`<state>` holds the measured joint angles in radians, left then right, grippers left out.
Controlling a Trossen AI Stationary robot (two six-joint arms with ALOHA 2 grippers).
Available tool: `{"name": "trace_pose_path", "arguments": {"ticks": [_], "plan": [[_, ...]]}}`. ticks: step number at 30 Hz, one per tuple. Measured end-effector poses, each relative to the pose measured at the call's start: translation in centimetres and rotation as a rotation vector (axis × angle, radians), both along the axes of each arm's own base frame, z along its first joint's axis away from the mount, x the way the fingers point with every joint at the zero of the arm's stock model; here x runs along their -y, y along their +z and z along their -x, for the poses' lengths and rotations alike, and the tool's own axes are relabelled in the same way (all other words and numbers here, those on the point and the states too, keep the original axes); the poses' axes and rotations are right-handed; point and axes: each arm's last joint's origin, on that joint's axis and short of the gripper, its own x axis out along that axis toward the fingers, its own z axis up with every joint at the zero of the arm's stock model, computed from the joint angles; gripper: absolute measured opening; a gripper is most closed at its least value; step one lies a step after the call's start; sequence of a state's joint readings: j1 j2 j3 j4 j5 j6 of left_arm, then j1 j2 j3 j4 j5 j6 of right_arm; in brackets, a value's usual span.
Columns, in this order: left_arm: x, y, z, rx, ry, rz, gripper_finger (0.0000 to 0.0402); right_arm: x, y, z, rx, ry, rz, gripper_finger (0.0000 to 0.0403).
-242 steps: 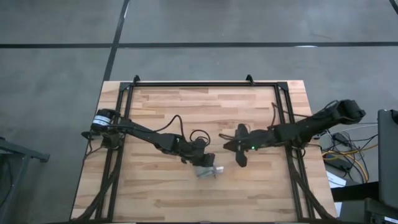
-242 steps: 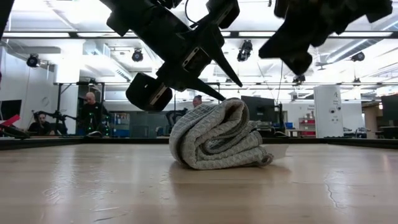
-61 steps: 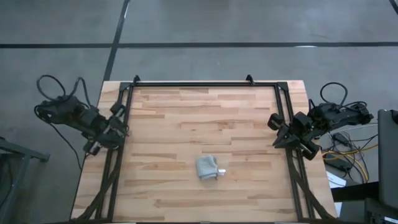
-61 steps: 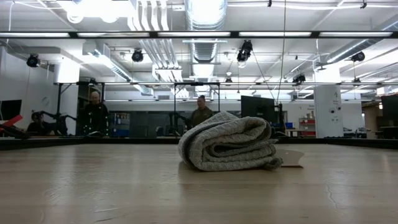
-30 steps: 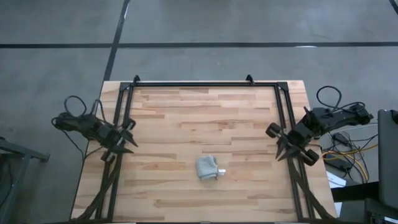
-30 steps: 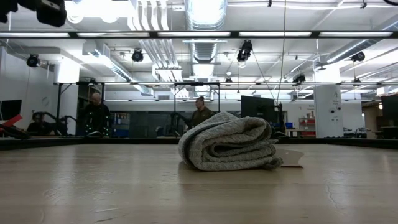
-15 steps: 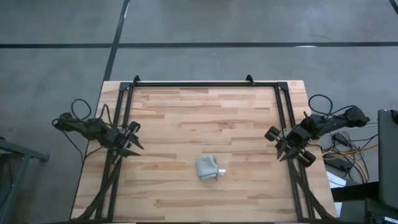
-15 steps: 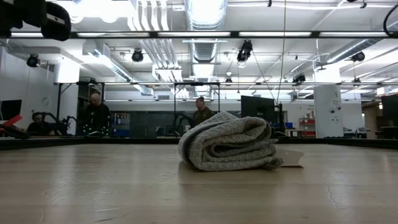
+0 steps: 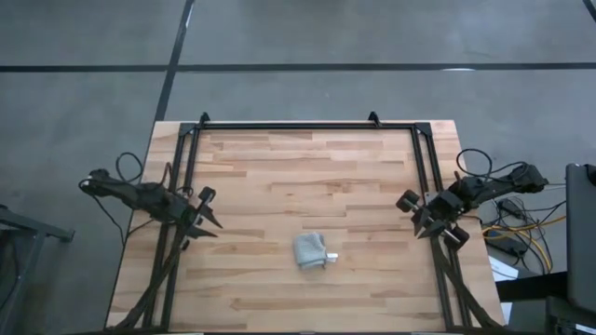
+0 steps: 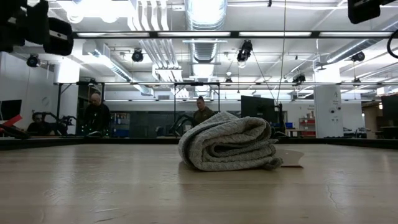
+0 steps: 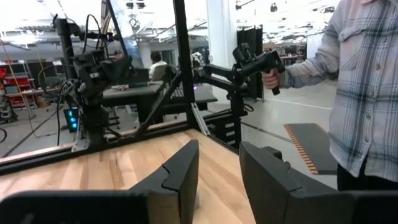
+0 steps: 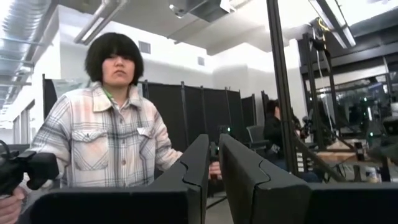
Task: Fold microfiber towels
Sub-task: Return to Home Position
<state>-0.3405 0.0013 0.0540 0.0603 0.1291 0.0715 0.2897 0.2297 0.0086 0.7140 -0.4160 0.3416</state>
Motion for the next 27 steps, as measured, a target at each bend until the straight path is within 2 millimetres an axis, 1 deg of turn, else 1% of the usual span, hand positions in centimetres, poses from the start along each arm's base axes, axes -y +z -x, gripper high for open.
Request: {"name": "trace_pose_path", "arguments": {"ticks": [5,12,16,19,21,27], "plan": [[0.0,-1.3,-0.4,-0.017,0.041,-0.004,0.0122,0.0,-0.1,0.0,-0.01,-0.001,0.005,0.0038],[-0.3,-1.3,-0.5,-0.015,0.159,-0.02,0.0122,-0.1,-1.0,-0.5,-0.105,-0.013,0.046,0.0038],[-0.4,-1.4,-0.5,-0.018,0.188,-0.028,0.0122,-0.1,-1.3,-0.6,-0.09,-0.075,0.095,0.0038],[-0.5,-1.7,-0.6,-0.054,0.237,-0.039,0.0122,0.0,-1.7,-0.8,-0.111,-0.126,0.14,0.0038],[-0.6,-1.8,-0.6,-0.062,0.275,-0.036,0.0122,0.0,-2.2,-1.0,-0.166,-0.168,0.149,0.0038],[-0.8,-1.9,-0.7,-0.072,0.351,-0.043,0.0122,0.5,-4.1,-1.6,-0.417,-0.343,0.105,0.0038]]}}
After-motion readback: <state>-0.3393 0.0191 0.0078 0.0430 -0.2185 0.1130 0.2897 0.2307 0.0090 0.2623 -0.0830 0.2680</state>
